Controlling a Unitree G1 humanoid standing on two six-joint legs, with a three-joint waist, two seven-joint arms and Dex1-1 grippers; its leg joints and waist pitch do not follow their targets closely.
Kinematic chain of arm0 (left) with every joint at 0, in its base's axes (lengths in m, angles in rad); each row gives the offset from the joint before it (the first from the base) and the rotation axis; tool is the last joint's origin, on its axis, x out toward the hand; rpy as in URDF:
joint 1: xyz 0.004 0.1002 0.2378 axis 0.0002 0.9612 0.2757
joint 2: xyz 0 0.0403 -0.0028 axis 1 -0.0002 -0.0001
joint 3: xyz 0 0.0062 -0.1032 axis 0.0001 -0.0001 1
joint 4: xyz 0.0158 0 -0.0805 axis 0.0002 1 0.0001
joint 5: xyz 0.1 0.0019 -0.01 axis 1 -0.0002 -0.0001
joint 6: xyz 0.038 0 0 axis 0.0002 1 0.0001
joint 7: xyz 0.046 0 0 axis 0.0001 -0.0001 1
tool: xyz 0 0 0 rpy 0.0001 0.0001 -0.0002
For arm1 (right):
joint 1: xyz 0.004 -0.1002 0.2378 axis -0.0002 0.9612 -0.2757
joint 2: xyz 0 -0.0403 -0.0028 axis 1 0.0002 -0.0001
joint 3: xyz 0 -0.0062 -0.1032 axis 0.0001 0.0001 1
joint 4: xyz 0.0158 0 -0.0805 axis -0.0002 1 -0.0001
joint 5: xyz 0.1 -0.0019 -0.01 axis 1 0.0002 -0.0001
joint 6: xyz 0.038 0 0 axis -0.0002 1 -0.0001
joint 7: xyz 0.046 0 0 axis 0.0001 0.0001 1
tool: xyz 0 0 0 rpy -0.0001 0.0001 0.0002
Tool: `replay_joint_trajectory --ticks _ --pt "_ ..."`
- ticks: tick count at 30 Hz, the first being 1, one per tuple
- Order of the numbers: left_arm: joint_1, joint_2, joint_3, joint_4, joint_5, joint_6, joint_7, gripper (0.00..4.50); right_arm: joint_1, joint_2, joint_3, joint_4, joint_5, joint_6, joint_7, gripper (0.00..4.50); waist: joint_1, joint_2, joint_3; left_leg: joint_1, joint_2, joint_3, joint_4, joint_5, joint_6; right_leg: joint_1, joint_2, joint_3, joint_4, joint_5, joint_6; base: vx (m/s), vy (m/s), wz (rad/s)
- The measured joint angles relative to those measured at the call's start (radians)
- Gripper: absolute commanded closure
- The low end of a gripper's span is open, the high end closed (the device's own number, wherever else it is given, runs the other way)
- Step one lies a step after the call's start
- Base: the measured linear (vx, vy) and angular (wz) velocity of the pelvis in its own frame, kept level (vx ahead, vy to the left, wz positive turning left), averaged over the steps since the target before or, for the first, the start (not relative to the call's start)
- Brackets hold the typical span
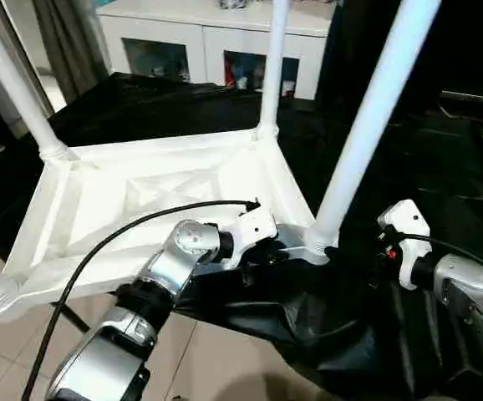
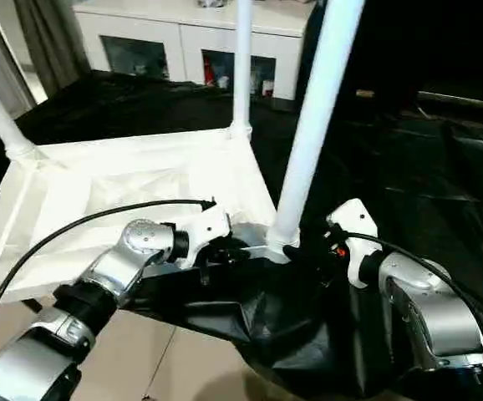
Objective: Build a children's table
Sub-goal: Rotate leg to tighten
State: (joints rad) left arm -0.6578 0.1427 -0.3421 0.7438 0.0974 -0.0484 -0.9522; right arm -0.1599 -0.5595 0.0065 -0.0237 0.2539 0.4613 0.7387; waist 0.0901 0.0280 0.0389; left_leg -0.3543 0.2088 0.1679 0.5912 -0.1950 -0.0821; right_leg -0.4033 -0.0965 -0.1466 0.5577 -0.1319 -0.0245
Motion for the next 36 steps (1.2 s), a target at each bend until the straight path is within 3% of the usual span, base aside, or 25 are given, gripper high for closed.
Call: replay_joint_trajectory --ticks 14,34,36 --pt "0.000 0.020 0.008 0.003 0.002 -0.006 -0.016 3.73 0.000 -0.001 0.001 0.000 0.000 -0.005 0.013 0.00 0.000 0.000 0.000 0.000 0.000 0.000 0.000 0.000 -0.001 0.000 0.000 0.000 0.000 0.000 0.000 0.000 0.000 0.00" --pt "-0.066 -0.001 0.001 0.116 0.027 -0.036 -0.015 3.73 0.000 -0.005 0.003 -0.001 0.000 -0.004 0.034 0.00 -0.001 0.000 0.000 0.003 -0.001 0.000 0.001 0.000 -0.001 0.003 0.000 0.000 0.000 0.000 0.000 0.000 0.000 0.00" --pt "-0.067 -0.003 0.006 0.116 0.022 -0.024 -0.020 3.53 0.000 -0.005 0.003 -0.001 0.000 -0.005 0.034 0.00 -0.001 0.000 0.000 0.003 -0.001 0.000 0.001 0.000 -0.001 0.003 0.000 0.000 0.000 0.000 0.000 0.000 0.000 0.00"
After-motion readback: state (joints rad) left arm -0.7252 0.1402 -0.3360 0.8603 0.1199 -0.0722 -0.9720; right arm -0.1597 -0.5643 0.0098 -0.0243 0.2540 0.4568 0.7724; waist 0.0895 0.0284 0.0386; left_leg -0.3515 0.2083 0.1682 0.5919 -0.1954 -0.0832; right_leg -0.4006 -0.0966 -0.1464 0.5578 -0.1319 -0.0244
